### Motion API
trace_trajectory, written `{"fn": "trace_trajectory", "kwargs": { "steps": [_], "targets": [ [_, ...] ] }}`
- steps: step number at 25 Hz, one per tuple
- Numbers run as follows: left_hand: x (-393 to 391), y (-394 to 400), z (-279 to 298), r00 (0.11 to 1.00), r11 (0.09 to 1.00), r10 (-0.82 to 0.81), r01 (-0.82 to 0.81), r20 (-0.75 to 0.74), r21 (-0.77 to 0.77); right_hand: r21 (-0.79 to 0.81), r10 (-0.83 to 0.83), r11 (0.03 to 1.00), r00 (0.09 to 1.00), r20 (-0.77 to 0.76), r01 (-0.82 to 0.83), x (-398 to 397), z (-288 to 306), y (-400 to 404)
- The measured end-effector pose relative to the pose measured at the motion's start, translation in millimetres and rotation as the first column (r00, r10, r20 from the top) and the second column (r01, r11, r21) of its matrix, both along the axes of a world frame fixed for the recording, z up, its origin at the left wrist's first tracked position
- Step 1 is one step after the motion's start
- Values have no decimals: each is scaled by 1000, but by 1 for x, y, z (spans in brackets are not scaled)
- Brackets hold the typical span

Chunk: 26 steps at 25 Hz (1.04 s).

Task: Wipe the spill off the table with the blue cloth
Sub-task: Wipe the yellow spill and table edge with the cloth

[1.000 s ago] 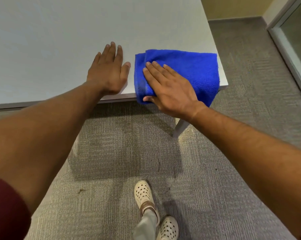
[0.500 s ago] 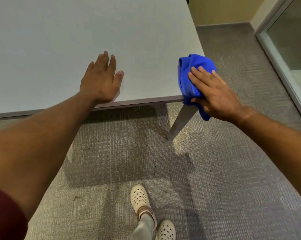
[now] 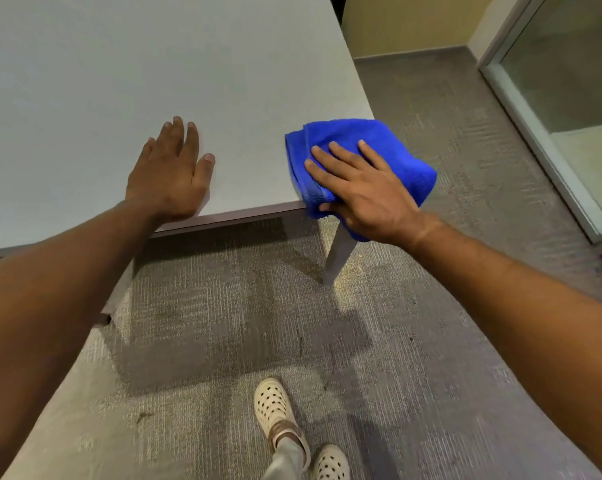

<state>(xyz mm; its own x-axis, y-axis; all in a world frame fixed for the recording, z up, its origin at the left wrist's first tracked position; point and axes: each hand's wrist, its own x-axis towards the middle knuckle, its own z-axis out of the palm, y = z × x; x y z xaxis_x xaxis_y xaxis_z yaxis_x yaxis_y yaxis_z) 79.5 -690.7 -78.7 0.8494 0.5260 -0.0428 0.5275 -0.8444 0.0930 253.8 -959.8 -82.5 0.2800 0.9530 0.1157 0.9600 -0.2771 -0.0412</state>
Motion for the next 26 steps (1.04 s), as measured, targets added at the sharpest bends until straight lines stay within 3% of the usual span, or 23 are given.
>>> {"fn": "trace_trajectory", "kwargs": {
  "steps": [2, 4, 6, 8, 10, 12, 15, 17, 26],
  "targets": [
    [1, 1, -1, 1000, 1000, -5, 6, -5, 13, 3, -90, 996, 995, -52, 91, 8, 3, -16],
    [1, 2, 0, 1000, 1000, -1, 1, -9, 9, -62, -173, 985, 963, -207, 164, 16, 9, -24],
    [1, 0, 0, 1000, 1000, 4, -4, -10, 5, -89, -219, 976, 853, -474, 201, 17, 17, -22],
    [0, -1, 1, 1000, 1000, 17, -17, -9, -13, -5, -248, 949, 734, -632, 316, 12, 23, -16],
    [1, -1, 5, 1000, 999, 21, -21, 1, -45, 56, -345, 879, 712, -611, 474, 8, 21, -11],
    [5, 0, 8, 1000, 998, 4, -2, 31, -68, 0, -480, 817, 679, -556, 577, 5, 18, 0],
    [20, 7, 14, 999, 993, -25, 30, 46, -117, -86, -597, 782, 701, -390, 618, 3, 14, 23],
    [33, 12, 15, 999, 990, -37, 42, 38, -131, -94, -611, 779, 716, -337, 620, 7, 14, 38],
    [87, 47, 6, 994, 990, -103, 106, 36, -93, -97, -630, 758, 688, -360, 644, 65, 14, 98]
  ]
}}
